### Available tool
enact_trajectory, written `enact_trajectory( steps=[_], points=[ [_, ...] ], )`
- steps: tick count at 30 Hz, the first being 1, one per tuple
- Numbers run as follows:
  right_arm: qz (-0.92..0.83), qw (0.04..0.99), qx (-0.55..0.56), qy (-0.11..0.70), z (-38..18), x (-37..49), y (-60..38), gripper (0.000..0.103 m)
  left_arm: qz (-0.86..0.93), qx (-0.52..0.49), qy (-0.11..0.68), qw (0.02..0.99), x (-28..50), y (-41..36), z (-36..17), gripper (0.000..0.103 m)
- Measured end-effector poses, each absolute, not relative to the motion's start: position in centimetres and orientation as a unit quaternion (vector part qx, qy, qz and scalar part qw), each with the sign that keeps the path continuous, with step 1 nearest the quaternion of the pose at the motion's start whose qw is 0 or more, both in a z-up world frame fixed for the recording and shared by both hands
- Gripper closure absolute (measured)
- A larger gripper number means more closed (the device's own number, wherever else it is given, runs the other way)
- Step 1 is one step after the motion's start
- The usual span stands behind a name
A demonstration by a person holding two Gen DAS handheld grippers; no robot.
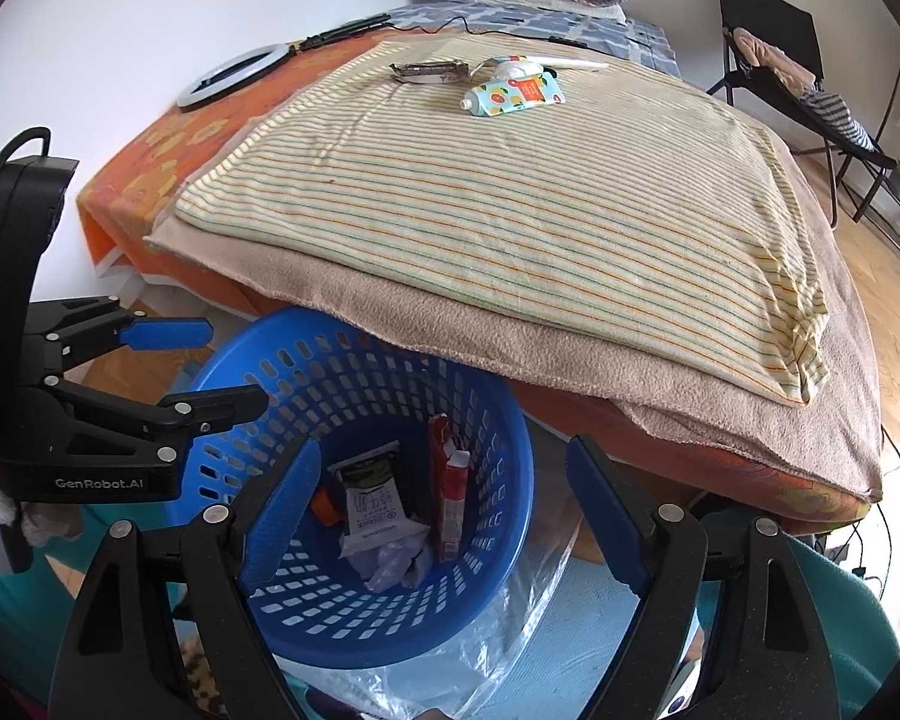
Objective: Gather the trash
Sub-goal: 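Carry the cap and tissue box to the blue basket and release both, then move both tools back over the table toward the Snickers wrapper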
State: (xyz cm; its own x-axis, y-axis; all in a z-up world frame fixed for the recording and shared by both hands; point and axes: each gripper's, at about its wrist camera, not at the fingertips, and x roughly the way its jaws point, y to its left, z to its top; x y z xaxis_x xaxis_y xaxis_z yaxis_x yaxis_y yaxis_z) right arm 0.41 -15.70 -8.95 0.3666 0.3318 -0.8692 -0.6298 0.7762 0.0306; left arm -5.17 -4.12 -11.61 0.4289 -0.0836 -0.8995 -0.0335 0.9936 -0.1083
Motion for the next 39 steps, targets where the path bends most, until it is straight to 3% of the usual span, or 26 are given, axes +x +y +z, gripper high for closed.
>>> enact_trajectory(
  steps=[16,28,33,39],
  points=[
    [0.3,0.822,-0.123,0.469,-6.1,4.1,-16.0,0.019,-0.012,-0.031,0.501,0.865,1.4,-1.9,-6.9,0.033],
    [0.277,0.867,-0.114,0.399,-1.3,13.8,-14.3,0.019,0.009,-0.017,0.478,0.878,10.9,3.6,-4.8,0.033],
    [0.27,0.865,-0.07,0.416,-1.1,19.5,-13.7,0.019,0.017,-0.016,0.479,0.877,15.2,5.3,-5.2,0.042],
    [0.27,0.857,-0.019,0.438,-1.8,25.8,-12.5,0.019,0.024,0.025,0.473,0.88,19.0,6.1,-6.0,0.046]
  ],
)
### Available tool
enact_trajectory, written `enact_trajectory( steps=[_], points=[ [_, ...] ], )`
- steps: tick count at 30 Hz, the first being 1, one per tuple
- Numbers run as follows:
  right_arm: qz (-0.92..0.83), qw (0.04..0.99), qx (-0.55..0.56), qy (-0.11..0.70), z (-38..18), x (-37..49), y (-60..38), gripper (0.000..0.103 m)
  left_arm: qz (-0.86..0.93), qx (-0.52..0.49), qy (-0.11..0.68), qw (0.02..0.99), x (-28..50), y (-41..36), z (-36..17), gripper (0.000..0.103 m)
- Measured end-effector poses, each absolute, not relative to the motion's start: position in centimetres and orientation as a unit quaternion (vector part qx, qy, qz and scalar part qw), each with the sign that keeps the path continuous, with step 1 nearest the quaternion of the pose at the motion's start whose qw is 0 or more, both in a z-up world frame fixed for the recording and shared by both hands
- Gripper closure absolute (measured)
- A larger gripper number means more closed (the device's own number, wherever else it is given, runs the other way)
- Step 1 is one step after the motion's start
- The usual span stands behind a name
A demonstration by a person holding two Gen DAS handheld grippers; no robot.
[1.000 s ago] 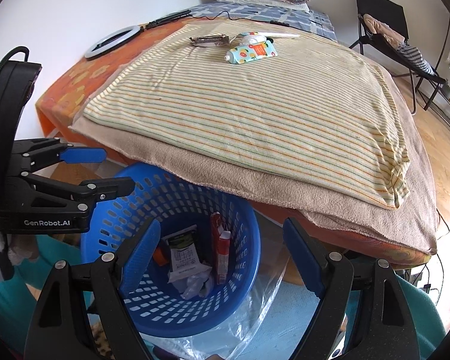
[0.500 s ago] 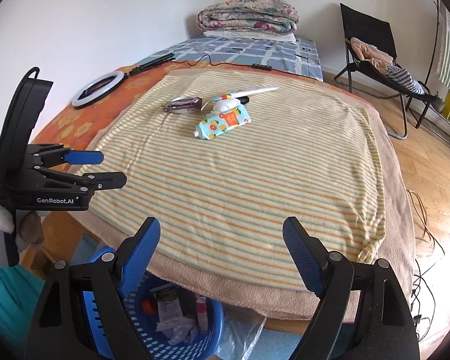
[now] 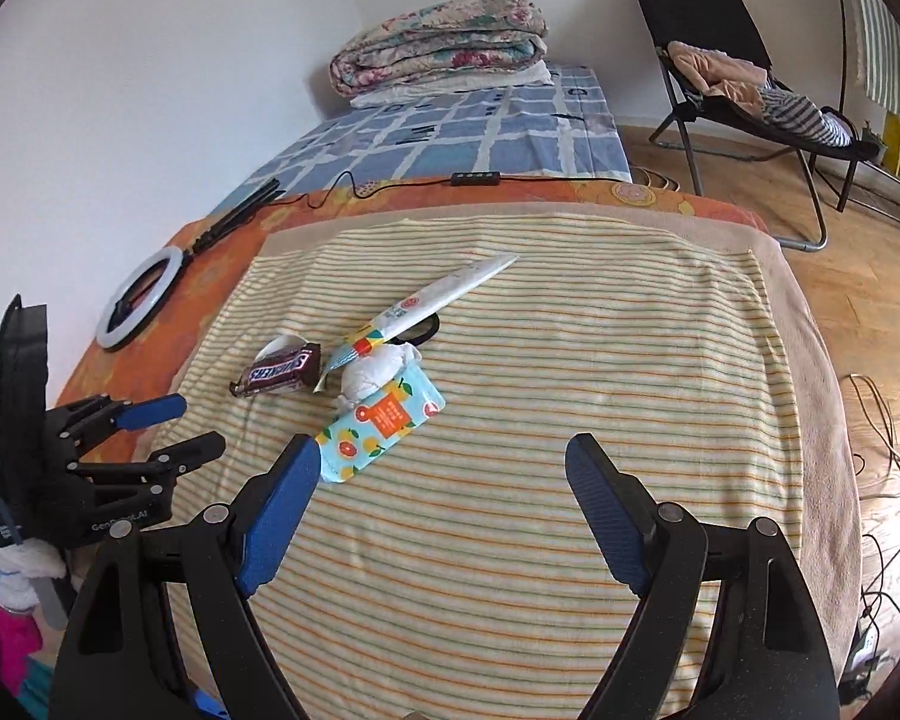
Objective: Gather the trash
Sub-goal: 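Move both tools back over the table toward the Snickers wrapper, then grasp the Snickers wrapper with the left tool while the right tool grasps the white tube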
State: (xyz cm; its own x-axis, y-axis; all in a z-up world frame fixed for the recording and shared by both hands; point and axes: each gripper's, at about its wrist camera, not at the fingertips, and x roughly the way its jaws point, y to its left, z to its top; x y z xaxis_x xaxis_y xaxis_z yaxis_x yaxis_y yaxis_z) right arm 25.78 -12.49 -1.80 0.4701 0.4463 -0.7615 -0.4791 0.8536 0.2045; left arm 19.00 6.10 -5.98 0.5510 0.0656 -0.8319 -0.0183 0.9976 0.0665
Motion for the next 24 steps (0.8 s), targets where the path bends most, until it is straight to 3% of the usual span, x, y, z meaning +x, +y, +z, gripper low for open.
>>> enact_trajectory(
  steps=[6,13,21,24],
  points=[
    [0.265,0.847,0.018,0.46,-3.5,31.4,-10.7,0.019,0.01,0.042,0.483,0.874,21.4,6.9,-7.6,0.047],
    [0.263,0.83,0.068,0.488,-6.4,36.6,-8.9,0.019,-0.008,0.068,0.487,0.871,22.5,6.6,-9.6,0.054],
    [0.257,0.812,0.109,0.512,-9.4,40.3,-7.1,0.02,-0.02,0.056,0.48,0.875,23.5,7.3,-9.9,0.073],
    [0.253,0.808,0.118,0.519,-10.3,41.1,-6.7,0.026,-0.026,0.051,0.478,0.877,23.3,7.5,-9.7,0.081]
  ],
)
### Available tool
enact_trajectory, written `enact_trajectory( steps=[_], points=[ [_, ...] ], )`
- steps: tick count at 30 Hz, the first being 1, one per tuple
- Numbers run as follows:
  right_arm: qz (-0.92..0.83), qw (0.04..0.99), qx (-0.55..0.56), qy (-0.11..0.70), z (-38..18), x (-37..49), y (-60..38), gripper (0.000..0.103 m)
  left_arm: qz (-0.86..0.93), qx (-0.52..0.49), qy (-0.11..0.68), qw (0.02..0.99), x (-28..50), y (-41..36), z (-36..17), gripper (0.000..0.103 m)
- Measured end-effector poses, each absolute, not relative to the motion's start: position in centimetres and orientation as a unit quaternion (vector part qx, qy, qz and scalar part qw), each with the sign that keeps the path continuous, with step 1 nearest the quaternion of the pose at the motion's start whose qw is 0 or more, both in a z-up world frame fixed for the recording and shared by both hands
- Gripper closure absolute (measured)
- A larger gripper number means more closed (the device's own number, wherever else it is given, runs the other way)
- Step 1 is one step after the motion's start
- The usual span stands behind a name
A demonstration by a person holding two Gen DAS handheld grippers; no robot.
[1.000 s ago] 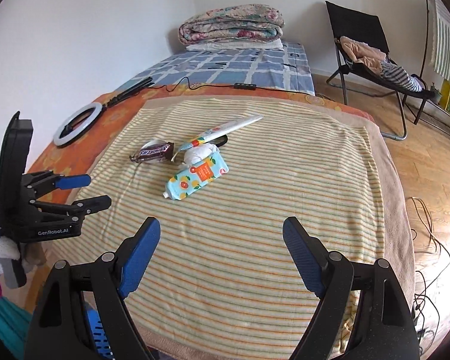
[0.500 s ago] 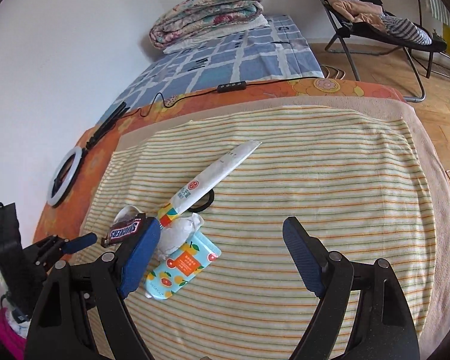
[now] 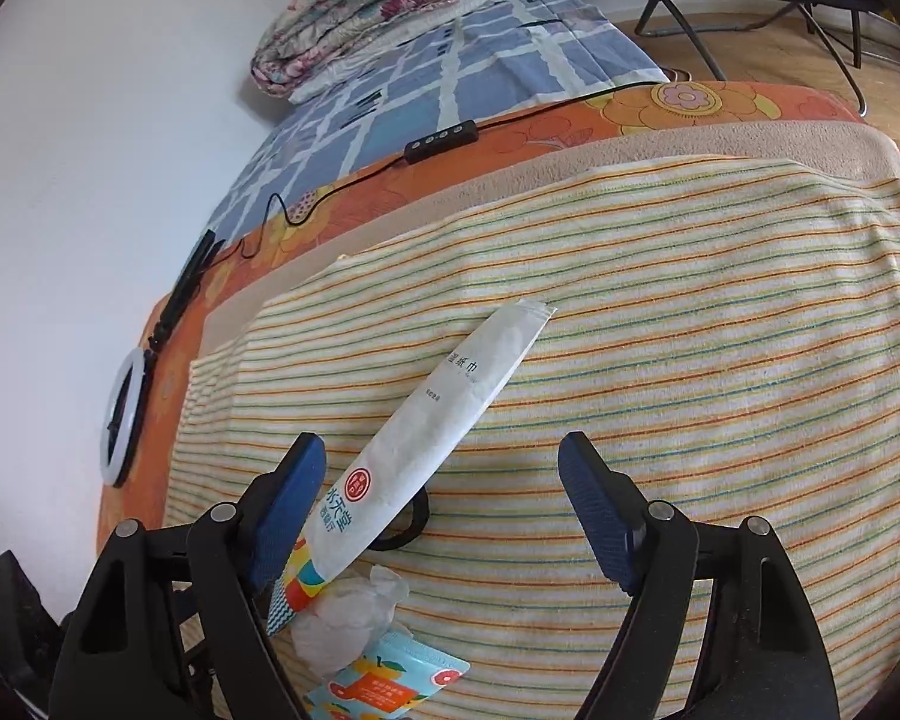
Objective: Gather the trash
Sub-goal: 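Grasp the Snickers wrapper with the left tool while the right tool grasps the white tube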
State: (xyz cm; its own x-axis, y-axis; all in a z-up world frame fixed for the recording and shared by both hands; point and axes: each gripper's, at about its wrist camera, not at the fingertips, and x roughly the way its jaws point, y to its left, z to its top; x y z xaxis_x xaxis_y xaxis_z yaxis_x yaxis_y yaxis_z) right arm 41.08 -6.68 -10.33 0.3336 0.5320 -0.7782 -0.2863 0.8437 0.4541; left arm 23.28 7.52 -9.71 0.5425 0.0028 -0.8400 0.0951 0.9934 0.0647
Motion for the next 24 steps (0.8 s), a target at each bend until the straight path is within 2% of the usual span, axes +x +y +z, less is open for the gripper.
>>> enact_trajectory(
  steps=[3,6,10,12,14,17,24],
  points=[
    [0.25,0.803,0.132,0.525,-11.1,41.8,-6.6,0.032,-0.032,0.044,0.478,0.877,23.1,7.7,-9.7,0.088],
    [0.247,0.804,0.14,0.523,-11.3,42.1,-6.7,0.034,-0.032,0.045,0.477,0.877,22.9,7.6,-9.8,0.091],
    [0.247,0.802,0.148,0.524,-11.4,42.4,-6.6,0.048,-0.027,0.04,0.473,0.88,22.7,7.8,-9.6,0.096],
    [0.249,0.797,0.154,0.528,-11.5,42.5,-6.5,0.058,-0.023,0.036,0.469,0.882,22.7,7.9,-9.4,0.097],
    [0.257,0.79,0.165,0.532,-11.7,42.5,-6.4,0.086,-0.02,0.031,0.465,0.884,22.6,8.1,-9.2,0.098],
    [0.267,0.782,0.186,0.531,-11.6,42.4,-6.6,0.092,-0.016,0.031,0.46,0.887,22.3,8.3,-8.8,0.1],
    [0.287,0.794,0.185,0.502,-9.2,40.9,-6.5,0.097,-0.011,0.021,0.45,0.893,21.6,8.8,-7.7,0.101]
  ],
)
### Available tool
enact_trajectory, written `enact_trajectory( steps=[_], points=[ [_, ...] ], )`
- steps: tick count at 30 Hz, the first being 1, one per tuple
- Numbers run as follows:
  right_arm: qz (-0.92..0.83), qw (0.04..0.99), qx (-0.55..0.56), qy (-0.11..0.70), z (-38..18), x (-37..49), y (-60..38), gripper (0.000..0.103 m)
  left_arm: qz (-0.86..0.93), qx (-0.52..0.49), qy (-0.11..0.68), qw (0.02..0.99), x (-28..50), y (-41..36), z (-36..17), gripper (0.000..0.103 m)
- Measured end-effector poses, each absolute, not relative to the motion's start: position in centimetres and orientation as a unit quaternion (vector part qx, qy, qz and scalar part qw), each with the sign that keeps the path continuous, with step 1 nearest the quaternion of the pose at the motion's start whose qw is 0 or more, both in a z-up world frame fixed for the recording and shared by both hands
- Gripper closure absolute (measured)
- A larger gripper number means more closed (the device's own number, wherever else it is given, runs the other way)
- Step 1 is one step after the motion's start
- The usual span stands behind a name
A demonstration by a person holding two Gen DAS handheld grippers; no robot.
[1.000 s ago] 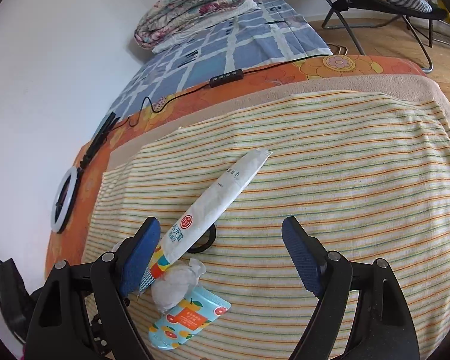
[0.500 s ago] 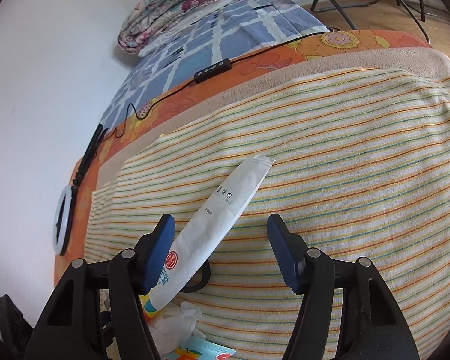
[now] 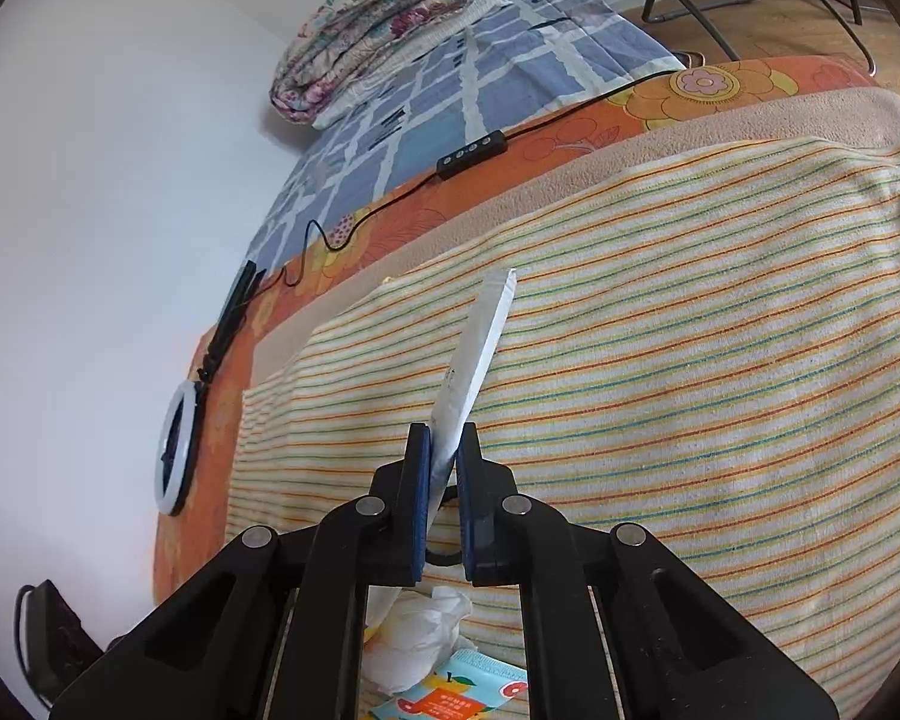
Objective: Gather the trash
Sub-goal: 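Grasp the Snickers wrapper with the left tool while the right tool grasps the white tube, then lift the wrapper and white tube and carry both to the blue basket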
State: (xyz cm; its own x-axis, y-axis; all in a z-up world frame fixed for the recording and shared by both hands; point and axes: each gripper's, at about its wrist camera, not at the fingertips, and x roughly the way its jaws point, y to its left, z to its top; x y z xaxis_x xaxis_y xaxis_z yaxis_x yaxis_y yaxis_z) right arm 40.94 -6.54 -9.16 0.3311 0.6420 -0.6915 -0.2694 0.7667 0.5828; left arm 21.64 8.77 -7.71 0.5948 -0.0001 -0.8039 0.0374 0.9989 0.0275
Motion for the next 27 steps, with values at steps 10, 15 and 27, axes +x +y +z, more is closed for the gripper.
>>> enact_trajectory(
  steps=[10,15,27],
  points=[
    [0.323,0.823,0.141,0.445,-3.7,36.3,-5.9,0.098,-0.007,0.024,0.437,0.899,19.4,8.4,-5.0,0.101],
    [0.334,0.836,0.115,0.419,-1.3,33.5,-6.0,0.098,-0.008,0.023,0.43,0.902,17.8,8.2,-3.5,0.101],
    [0.357,0.844,0.072,0.395,1.5,26.4,-7.7,0.098,-0.01,-0.011,0.437,0.899,12.9,8.0,-1.4,0.101]
  ],
)
